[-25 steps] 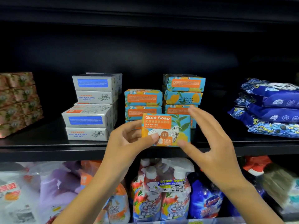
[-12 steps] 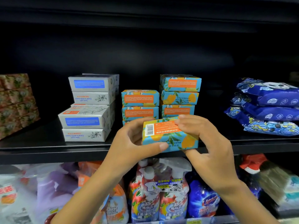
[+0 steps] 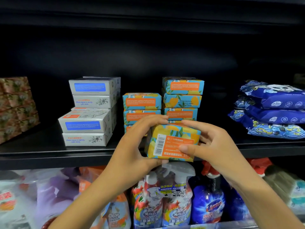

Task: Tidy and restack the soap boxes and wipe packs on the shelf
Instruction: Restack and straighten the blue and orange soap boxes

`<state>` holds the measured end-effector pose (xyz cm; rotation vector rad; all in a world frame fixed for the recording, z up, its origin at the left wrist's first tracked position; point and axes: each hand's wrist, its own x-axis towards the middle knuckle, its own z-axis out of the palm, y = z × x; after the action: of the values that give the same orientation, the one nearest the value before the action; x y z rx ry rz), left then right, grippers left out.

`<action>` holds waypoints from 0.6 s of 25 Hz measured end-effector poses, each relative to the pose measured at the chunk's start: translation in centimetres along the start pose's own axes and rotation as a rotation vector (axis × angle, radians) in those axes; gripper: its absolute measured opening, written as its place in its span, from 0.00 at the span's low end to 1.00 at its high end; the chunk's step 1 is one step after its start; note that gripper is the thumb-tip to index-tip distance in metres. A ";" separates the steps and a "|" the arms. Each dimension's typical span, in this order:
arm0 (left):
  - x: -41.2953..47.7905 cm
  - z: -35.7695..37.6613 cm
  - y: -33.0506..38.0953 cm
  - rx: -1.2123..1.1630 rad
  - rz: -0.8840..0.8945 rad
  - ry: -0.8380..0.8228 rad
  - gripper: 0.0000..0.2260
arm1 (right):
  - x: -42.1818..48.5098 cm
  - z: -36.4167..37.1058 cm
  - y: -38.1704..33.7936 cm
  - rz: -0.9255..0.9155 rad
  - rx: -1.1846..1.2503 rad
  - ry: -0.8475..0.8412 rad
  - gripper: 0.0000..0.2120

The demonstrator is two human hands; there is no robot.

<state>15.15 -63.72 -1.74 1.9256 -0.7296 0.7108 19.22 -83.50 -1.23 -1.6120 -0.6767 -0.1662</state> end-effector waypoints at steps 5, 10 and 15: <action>0.2 -0.7 0.0 -0.094 -0.079 0.000 0.33 | -0.2 0.8 -0.1 -0.205 -0.104 0.136 0.22; 0.4 -0.9 0.6 -0.379 -0.334 0.101 0.32 | -0.6 2.1 0.4 -0.676 -0.538 0.291 0.21; 0.0 -0.4 0.7 -0.353 -0.318 0.171 0.26 | -0.6 2.7 1.1 -0.791 -0.592 0.299 0.23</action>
<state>14.51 -63.64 -1.20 1.5863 -0.3973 0.5022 18.52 -81.12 -2.93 -1.7255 -1.0602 -1.2563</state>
